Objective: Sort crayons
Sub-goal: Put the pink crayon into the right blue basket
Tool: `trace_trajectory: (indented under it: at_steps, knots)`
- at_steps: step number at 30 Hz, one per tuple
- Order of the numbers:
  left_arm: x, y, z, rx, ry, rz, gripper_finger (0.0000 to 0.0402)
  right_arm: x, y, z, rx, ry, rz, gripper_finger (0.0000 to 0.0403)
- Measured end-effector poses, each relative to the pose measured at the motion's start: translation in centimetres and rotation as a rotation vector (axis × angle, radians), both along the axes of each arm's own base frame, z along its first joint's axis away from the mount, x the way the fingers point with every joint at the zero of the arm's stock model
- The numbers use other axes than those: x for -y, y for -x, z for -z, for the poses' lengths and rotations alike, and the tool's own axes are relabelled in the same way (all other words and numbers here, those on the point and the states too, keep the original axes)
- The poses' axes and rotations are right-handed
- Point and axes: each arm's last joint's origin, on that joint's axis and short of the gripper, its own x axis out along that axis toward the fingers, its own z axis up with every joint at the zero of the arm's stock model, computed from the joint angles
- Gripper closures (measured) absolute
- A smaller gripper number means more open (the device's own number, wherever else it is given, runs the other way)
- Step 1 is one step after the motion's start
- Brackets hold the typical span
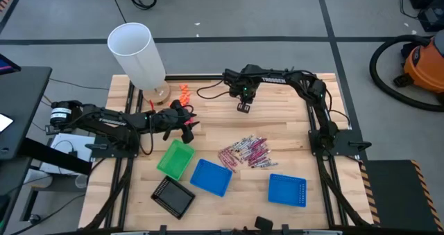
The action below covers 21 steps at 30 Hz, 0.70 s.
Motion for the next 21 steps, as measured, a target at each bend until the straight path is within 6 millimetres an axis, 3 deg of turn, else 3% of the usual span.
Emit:
trace_trajectory:
  at_steps: [7, 15, 21]
  knots:
    - [0.0, 0.0, -0.1, 0.007, 0.007, -0.013, 0.0225, -2.6, 0.3, -4.4, 0.090, 0.062, 0.006, 0.0371]
    - [0.5, 0.0, -0.1, 0.021, 0.027, -0.002, 0.0225, -8.7, 1.7, -9.1, 0.217, 0.110, -0.011, 0.0371]
    - [1.5, -0.3, -0.4, 0.059, 0.039, 0.038, 0.0225, -13.7, 3.0, -10.4, 0.266, 0.125, -0.011, 0.0371]
